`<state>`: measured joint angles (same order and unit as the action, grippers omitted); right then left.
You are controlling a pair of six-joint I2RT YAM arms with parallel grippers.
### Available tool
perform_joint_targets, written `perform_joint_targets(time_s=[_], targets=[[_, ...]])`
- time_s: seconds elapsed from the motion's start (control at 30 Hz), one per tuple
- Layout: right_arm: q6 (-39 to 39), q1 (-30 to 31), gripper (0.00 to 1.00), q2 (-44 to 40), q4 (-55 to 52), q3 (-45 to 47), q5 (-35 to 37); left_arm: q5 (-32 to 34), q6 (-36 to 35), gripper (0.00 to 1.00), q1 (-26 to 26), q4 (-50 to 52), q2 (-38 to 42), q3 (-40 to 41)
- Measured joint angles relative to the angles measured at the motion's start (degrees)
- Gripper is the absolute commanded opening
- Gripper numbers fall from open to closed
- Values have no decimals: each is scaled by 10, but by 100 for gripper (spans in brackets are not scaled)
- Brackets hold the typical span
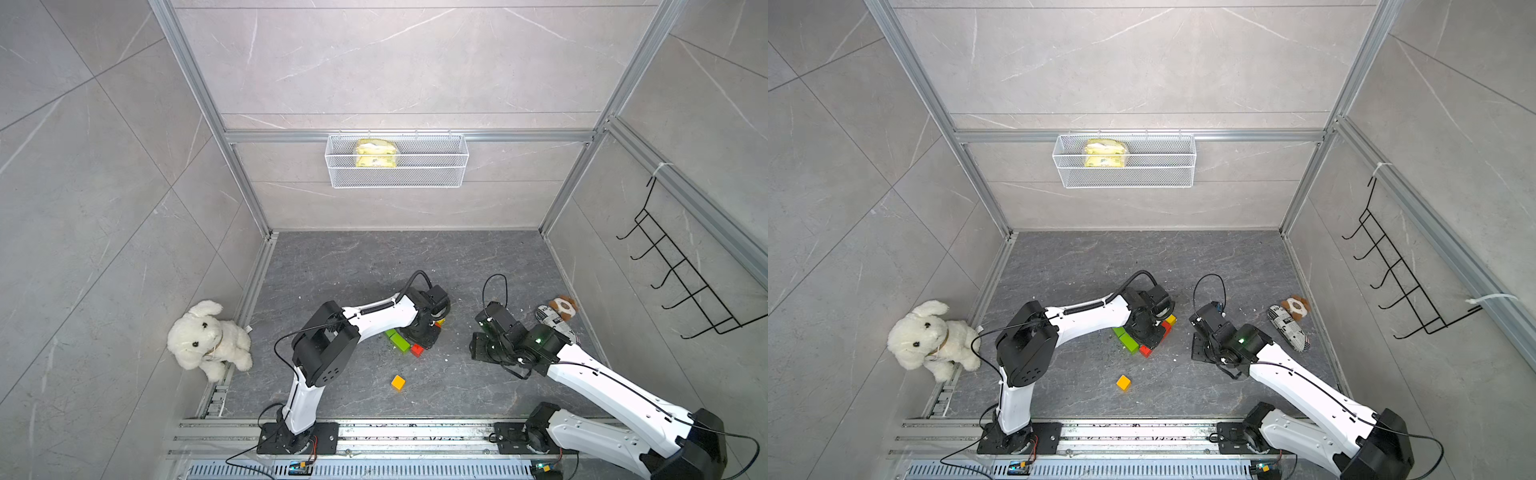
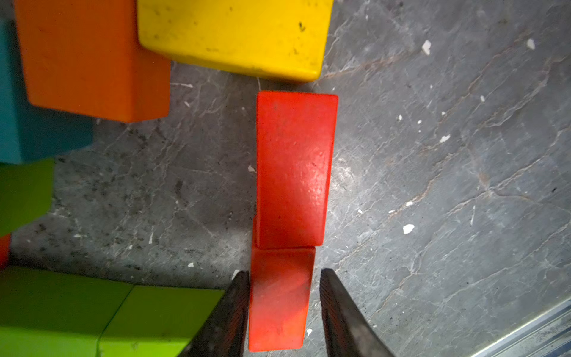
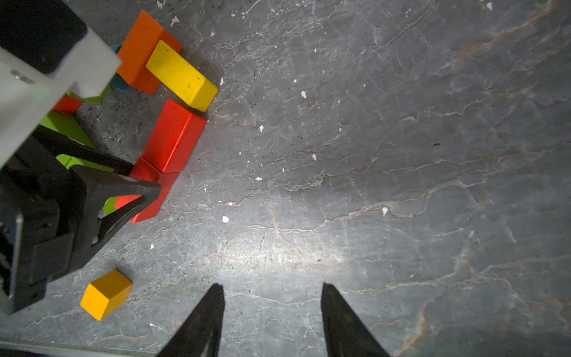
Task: Assemble a heart with building blocks
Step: Adjust the building block at the center of the board.
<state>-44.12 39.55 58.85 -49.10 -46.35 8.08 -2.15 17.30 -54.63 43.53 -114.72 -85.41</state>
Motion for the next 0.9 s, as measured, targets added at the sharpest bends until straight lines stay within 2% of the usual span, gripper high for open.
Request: perform_joint_targets(time_s=[0.13,0.27,0.4,0.5,0.63,0.77,0.9], targets=[[0,-1,52,0,0,0,0,6,0,43,0,0,0,0],[7,-1,52,0,0,0,-7,9,-4,58,0,0,0,0],[30,23,67,0,1,-3,-10,23,1,68,0,3,5,-1],[47,96,70,13,5,-17,0,36,13,70,7,13,33,2],[60,208,72,71,47,-34,7,37,46,71,40,5,143,54],[77,301,72,161,93,-45,3,37,104,69,121,-10,308,160],[88,347,72,269,123,-92,2,33,153,69,210,-20,422,267]])
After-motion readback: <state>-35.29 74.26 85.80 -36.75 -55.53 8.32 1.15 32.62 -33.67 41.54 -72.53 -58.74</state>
